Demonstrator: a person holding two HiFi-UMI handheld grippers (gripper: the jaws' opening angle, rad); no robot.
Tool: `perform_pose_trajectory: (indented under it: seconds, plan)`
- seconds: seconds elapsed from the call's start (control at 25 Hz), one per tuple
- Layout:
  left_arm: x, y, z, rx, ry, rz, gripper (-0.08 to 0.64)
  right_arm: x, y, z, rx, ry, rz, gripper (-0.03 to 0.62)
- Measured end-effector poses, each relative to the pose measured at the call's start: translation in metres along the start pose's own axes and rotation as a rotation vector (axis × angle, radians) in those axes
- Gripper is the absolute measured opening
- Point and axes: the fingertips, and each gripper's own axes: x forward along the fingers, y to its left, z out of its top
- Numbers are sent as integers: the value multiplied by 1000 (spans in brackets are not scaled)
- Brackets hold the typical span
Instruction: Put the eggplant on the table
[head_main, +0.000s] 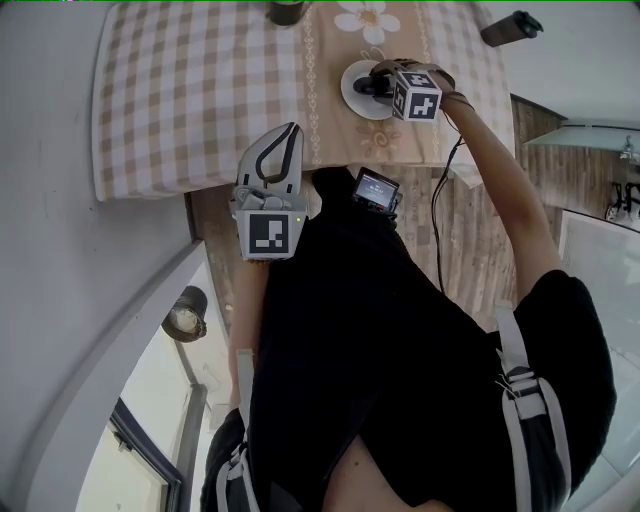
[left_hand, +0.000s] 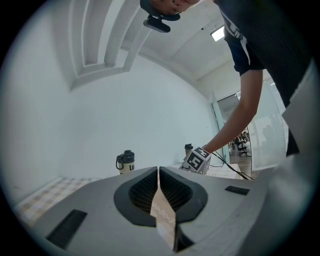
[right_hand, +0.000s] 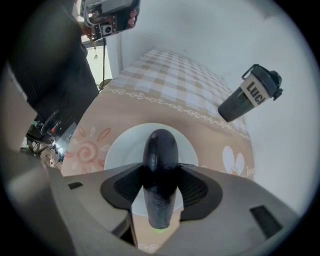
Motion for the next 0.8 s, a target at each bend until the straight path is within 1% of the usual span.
perform_pose_trajectory:
  seconds: [0.24, 0.36, 0.48, 0.56, 0.64, 0.8]
  plan:
    - [-2, 1, -3, 14, 0, 7, 15, 4, 1, 0, -2, 3, 14, 221]
    - [-2, 1, -4, 6, 6, 8, 15, 5, 3, -2, 11, 5, 29, 220]
    - [-2, 1, 2, 21, -25, 9, 15, 5, 2, -1, 14, 10, 46, 219]
    - [-2, 1, 0, 25, -17, 9, 15, 5, 2, -1, 27, 8, 61, 219]
    - [-2, -1, -4, 28, 10, 2, 15, 6, 1, -2, 57, -4, 78, 219]
    - [-1, -5, -2, 24, 7, -4, 15, 9, 2, -7, 163, -28, 123, 219]
